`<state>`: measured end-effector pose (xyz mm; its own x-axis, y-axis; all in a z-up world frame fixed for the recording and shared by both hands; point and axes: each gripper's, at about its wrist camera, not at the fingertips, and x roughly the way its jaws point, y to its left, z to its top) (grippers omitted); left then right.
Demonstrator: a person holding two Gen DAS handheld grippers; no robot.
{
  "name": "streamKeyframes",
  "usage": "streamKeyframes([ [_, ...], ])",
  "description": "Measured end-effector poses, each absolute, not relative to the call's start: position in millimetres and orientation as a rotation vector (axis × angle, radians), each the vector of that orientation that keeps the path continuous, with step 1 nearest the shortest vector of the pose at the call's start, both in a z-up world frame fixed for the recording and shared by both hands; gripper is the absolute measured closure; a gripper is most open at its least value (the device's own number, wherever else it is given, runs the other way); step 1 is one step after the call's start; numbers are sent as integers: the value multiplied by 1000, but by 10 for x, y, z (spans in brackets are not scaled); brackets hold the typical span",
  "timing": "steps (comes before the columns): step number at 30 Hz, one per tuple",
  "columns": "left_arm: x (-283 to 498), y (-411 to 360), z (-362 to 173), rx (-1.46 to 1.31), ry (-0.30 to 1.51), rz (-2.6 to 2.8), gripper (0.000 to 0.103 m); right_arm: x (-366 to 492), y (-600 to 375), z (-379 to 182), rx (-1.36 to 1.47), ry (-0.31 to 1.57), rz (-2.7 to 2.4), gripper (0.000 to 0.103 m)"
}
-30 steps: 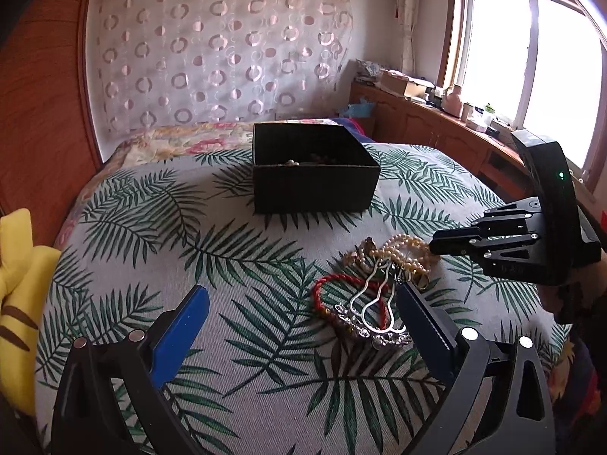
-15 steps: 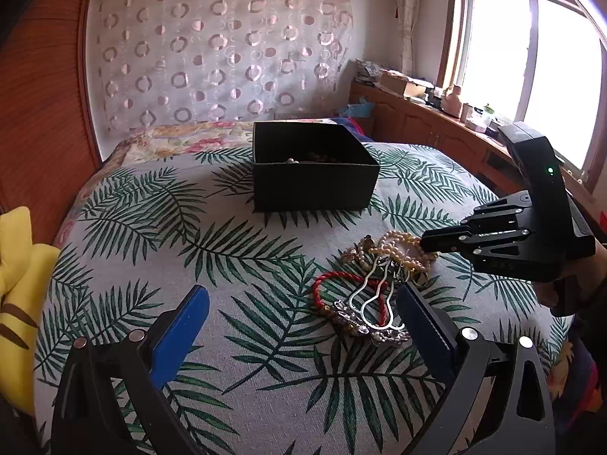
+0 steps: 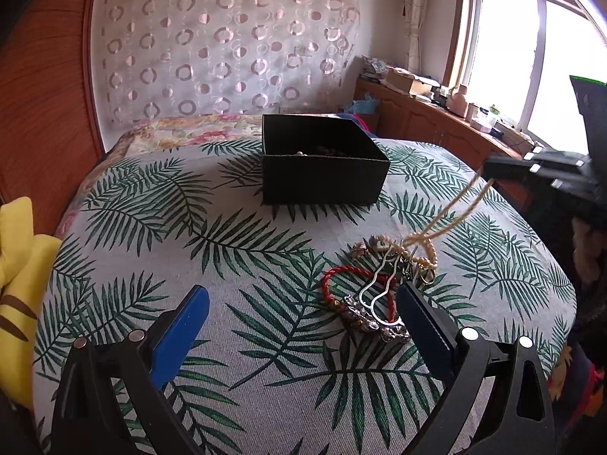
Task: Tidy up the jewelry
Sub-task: 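Grasp the remaining pearl strand with the right gripper and lift it, then grasp the red string bracelet with the left gripper while the right gripper holds the pearls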
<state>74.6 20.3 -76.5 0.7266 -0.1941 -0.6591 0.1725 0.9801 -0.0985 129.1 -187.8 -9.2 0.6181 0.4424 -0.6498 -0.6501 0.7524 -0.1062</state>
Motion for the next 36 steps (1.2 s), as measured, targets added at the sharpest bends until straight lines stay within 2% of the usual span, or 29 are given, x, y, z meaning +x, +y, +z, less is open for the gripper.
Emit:
streamKeyframes([
  [21, 801, 238, -763, -34, 752, -224, 9, 1147, -2269, 759, -308, 459, 589, 98],
  [22, 817, 233, -762, -30, 756, -234, 11, 1140, -2273, 760, -310, 459, 590, 98],
  [24, 889, 206, -777, -16, 789, -273, 27, 1139, -2262, 736, -312, 464, 594, 98],
  [27, 993, 169, -822, 5, 830, -304, 47, 1139, -2236, 683, -315, 475, 603, 98],
  [28, 1043, 152, -845, 18, 848, -316, 50, 1137, -2220, 669, -317, 478, 606, 98],
  [30, 1145, 118, -899, 47, 886, -333, 64, 1127, -2188, 642, -323, 482, 612, 98],
  [33, 1242, 74, -930, 83, 913, -348, 74, 1117, -2159, 619, -326, 485, 621, 98],
  [36, 1348, 16, -943, 110, 939, -374, 75, 1105, -2139, 603, -326, 486, 622, 97],
])
